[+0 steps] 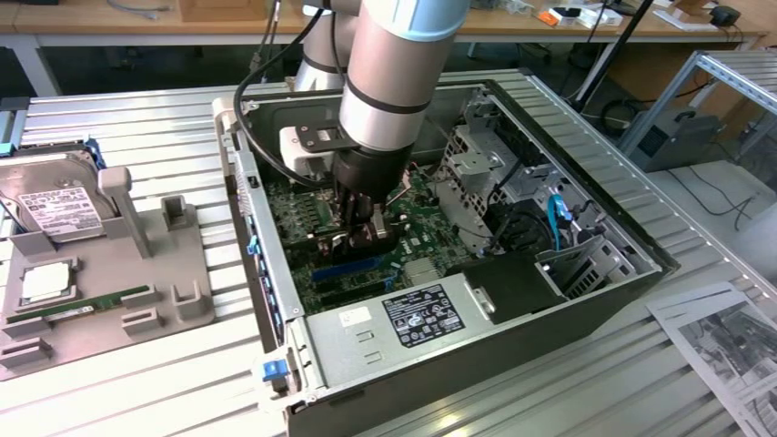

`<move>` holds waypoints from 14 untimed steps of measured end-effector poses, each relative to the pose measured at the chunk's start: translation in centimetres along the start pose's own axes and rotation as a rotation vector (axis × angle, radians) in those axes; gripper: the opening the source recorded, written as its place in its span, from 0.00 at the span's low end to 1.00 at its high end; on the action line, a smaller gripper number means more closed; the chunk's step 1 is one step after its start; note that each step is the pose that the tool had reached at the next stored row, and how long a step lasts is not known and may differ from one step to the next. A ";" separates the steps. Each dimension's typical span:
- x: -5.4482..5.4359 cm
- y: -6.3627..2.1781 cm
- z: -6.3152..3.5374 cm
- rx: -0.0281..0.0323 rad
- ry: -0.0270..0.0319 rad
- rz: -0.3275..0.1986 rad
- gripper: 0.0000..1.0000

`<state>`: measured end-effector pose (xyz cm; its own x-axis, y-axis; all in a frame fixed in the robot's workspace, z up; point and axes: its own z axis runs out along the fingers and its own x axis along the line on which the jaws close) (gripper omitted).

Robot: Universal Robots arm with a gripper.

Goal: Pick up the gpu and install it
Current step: 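Insert the gpu into the slot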

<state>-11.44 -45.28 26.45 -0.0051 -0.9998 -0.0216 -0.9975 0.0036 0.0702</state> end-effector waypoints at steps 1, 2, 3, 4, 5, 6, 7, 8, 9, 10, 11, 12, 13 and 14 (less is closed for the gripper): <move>0.0 0.00 0.00 0.0000 0.0000 0.000 0.27; 0.0 0.00 0.00 0.0000 0.0000 0.000 0.27; 0.0 0.00 0.00 0.0000 0.0000 0.000 0.27; 0.0 0.00 0.00 0.0000 0.0000 0.000 0.27; 0.0 0.00 0.00 0.0000 0.0000 0.000 0.27; 0.0 0.00 0.00 0.0000 0.0000 0.000 0.27; 0.0 0.00 0.00 0.0000 0.0000 0.000 0.27; 0.0 0.00 0.00 0.0000 -0.0001 0.000 0.27; 0.0 0.00 0.01 0.0001 -0.0001 0.000 0.27; 0.0 0.00 0.01 0.0001 -0.0001 0.000 0.27; 0.1 0.00 0.01 0.0000 -0.0002 0.000 0.27; 0.2 0.00 0.01 0.0000 -0.0002 0.000 0.27; 0.2 0.00 0.01 0.0001 -0.0002 0.000 0.27; 0.2 0.00 0.00 0.0001 -0.0002 0.000 0.27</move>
<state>-11.44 -45.50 26.44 -0.0051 -0.9998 -0.0217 -0.9975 0.0036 0.0701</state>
